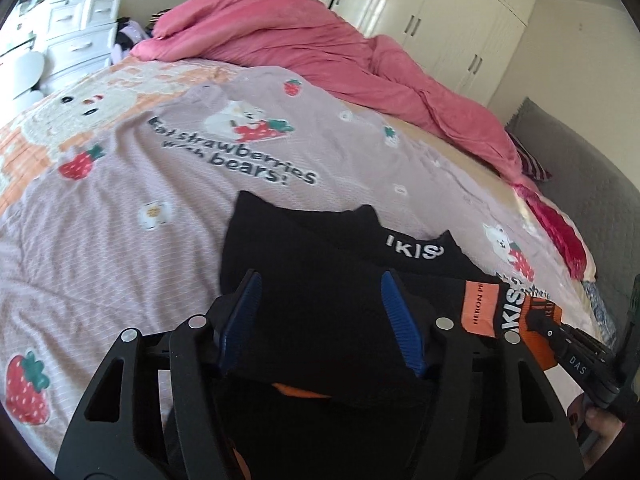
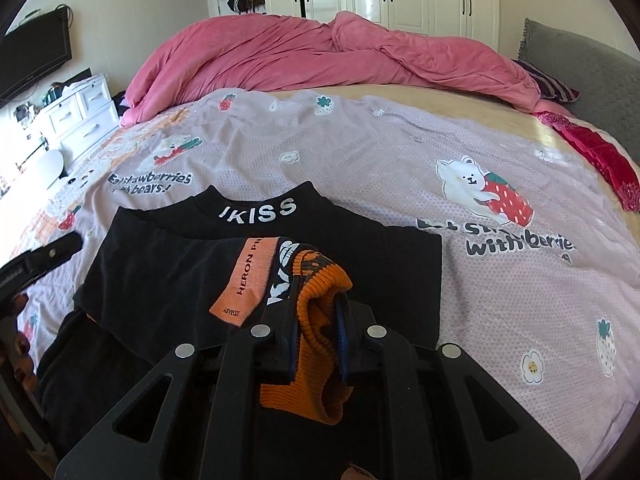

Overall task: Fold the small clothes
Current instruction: 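Lower the orange cuff onto the shirt body and open the right tool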

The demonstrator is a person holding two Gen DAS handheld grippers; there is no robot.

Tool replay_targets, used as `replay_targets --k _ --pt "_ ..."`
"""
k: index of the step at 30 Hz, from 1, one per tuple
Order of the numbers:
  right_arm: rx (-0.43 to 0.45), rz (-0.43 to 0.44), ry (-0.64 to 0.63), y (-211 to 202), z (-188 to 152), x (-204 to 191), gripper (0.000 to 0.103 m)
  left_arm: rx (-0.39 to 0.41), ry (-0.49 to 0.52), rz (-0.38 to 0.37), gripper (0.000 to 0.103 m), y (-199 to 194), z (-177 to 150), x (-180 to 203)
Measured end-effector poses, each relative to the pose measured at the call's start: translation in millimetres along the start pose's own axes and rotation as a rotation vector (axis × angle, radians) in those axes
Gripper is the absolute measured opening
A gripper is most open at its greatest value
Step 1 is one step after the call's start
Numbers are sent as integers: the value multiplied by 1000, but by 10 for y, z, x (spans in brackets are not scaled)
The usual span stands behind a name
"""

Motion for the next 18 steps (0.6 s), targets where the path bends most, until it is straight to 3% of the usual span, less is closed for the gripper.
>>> replay_targets --k 6,8,10,18 --pt "9 -47 -12 -4 -30 32 21 -117 106 -18 49 379 -250 119" --pt "43 -162 -38 -21 -56 73 30 -136 97 -31 49 416 -298 80" --pt "71 -203 -50 -42 -71 81 33 -152 98 -30 49 439 -312 58" --pt "20 -84 -22 14 -105 -127 38 -226 33 -62 49 513 -447 -103"
Point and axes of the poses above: each gripper's, at about its wrist camera, not at the fingertips, and y roughly the way its jaws point, x to its right, z to its top, the point moved 7 cm from there along y, roughly the way its jaws point, and after that the axes turned 12 degrees about -z, right-handed, at the moved point
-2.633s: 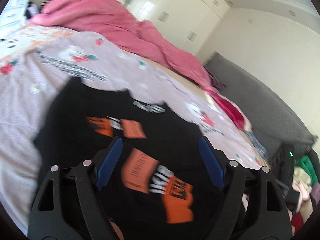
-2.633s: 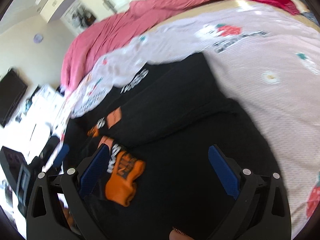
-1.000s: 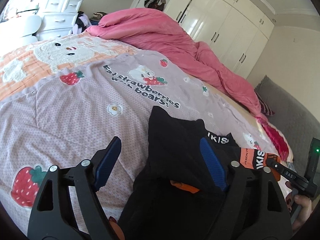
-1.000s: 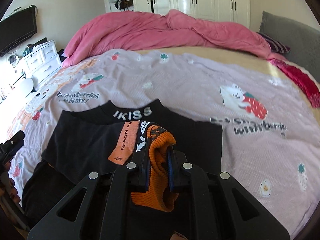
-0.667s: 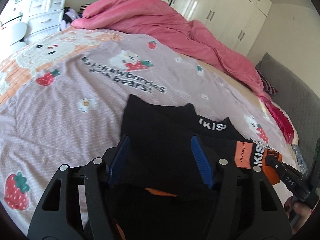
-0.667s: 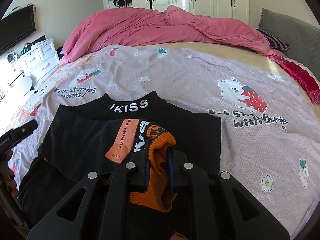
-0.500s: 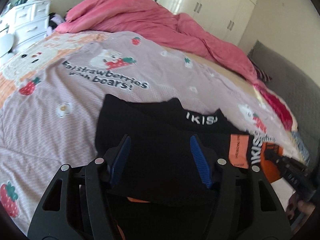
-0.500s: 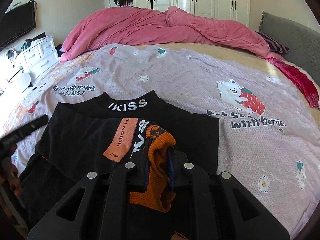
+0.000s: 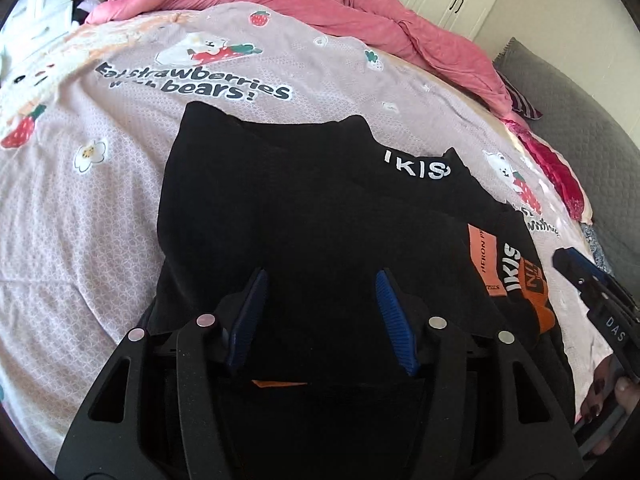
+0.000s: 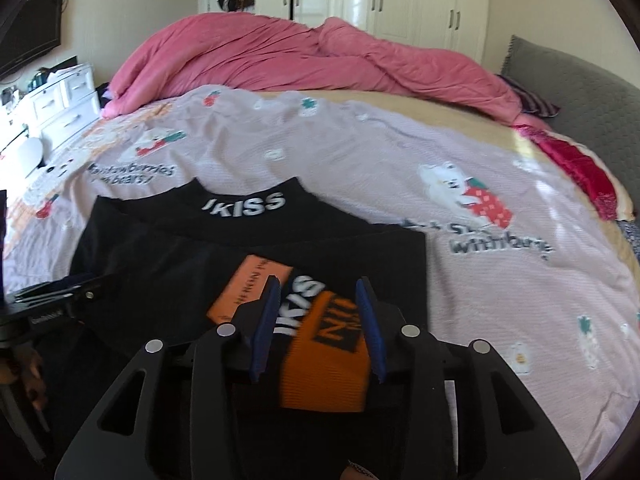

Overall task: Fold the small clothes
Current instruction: 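Lower the orange cuff onto the shirt body and open the right tool, then move both open tools along the shirt body toward the hem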

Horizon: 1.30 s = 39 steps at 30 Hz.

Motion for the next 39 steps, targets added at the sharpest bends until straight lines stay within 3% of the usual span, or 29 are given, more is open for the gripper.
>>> replay_targets --k 7,11,13,15,23,30,39 --pt "-81 128 -25 86 -60 -391 38 -9 7 1 49 -10 -47 -11" --pt "-131 105 -69 189 -174 -441 38 -10 8 0 49 -14 -50 -11" --pt "-207 41 -78 321 -292 -371 39 -13 12 0 49 -18 -54 -7" --pt "-235 58 -59 376 -374 -293 40 -18 17 2 49 -22 -63 -3" --pt "-216 74 -21 262 -351 -275 42 -21 33 13 49 -63 -85 4" --pt "-148 161 -16 -3 -310 -422 45 -30 65 34 49 -141 -136 42" --pt "-200 156 -52 115 -477 -536 44 -36 71 32 49 -149 -157 38"
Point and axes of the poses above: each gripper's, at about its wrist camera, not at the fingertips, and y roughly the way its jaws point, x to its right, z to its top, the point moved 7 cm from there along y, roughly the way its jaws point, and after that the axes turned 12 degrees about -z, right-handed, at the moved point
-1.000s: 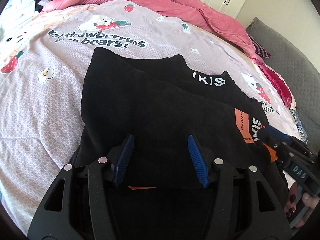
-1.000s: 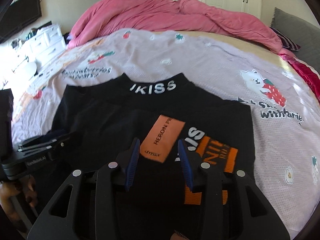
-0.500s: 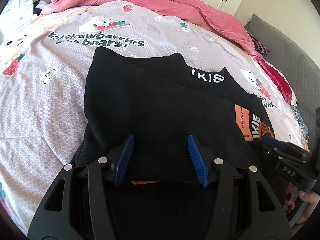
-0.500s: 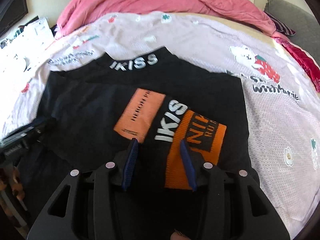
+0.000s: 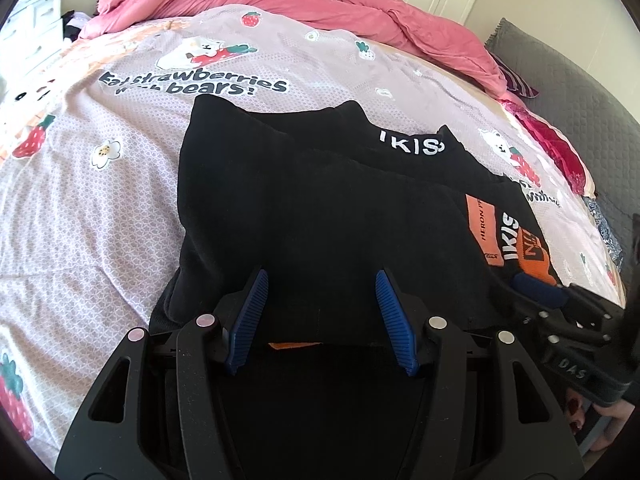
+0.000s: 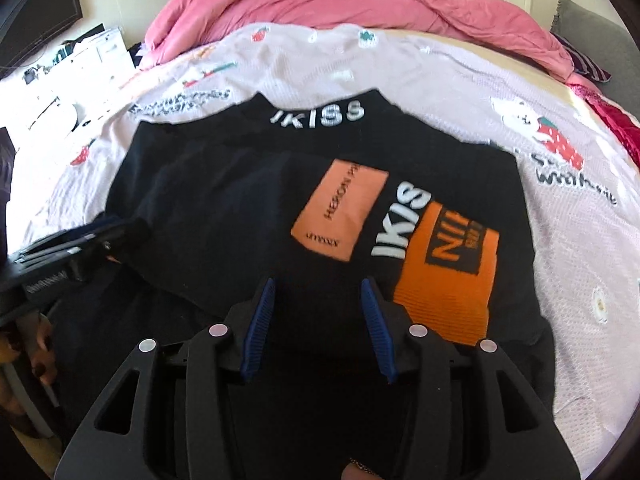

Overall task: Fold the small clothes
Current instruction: 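Move both open tools along the shirt body toward the hem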

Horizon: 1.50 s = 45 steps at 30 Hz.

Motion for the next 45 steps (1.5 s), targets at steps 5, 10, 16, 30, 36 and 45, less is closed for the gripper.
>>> replay_targets --k 5,10,16,30,36,45 --pt "16 28 31 -82 1 -2 44 0 9 10 49 -8 -10 18" --pt "23 42 60 -159 -24 35 47 4 18 16 50 -28 -14 35" --pt "36 55 80 -252 -51 45 55 5 31 21 54 -44 -20 62" --pt "68 46 119 -434 -98 143 78 33 44 12 69 -142 -17 131" --pt "82 55 150 -502 -88 183 86 53 46 13 75 -192 -2 138" --pt "104 58 159 -602 -92 219 91 89 58 64 93 -272 33 120"
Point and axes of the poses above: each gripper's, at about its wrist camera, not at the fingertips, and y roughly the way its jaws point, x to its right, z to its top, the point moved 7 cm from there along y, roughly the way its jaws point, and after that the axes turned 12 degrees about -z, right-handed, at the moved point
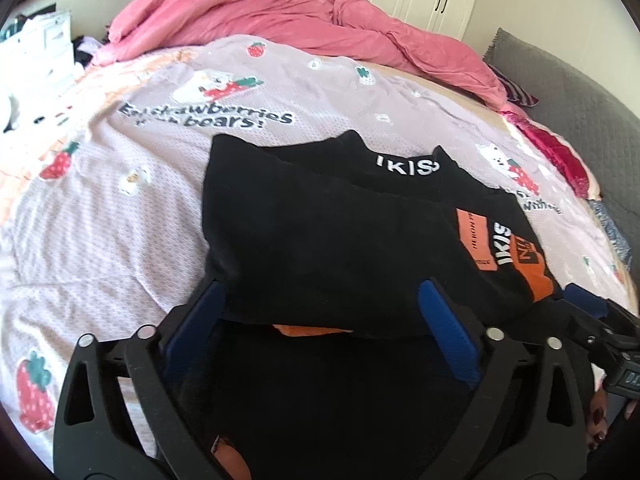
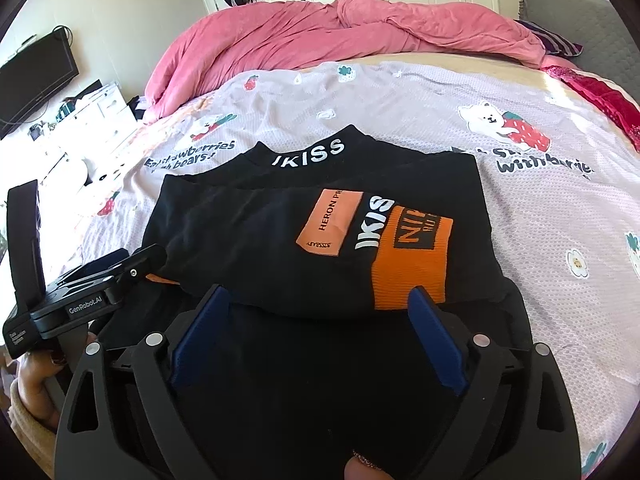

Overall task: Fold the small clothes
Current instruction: 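Move both open tools along the shirt body toward the hem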

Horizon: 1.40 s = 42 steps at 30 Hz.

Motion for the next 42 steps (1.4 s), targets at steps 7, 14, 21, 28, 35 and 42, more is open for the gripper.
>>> replay_targets --k 7,14,21,28,35,42 --pt "12 -11 8 -61 -10 32 97 20 22 27 94 -78 -15 0" --pt "20 -12 17 -96 -13 72 98 51 46 21 94 -216 -113 15" --pt "13 -12 19 -108 -67 71 98 47 55 53 94 -317 -274 -12" --pt "-4 -8 4 -120 -164 36 98 40 14 26 94 -372 -383 -46" --pt "-22 -16 -4 -226 -285 89 98 12 1 44 94 -433 -490 -38" --pt "-49 -43 -7 -317 -482 230 98 -10 -54 22 94 -643 -606 -104"
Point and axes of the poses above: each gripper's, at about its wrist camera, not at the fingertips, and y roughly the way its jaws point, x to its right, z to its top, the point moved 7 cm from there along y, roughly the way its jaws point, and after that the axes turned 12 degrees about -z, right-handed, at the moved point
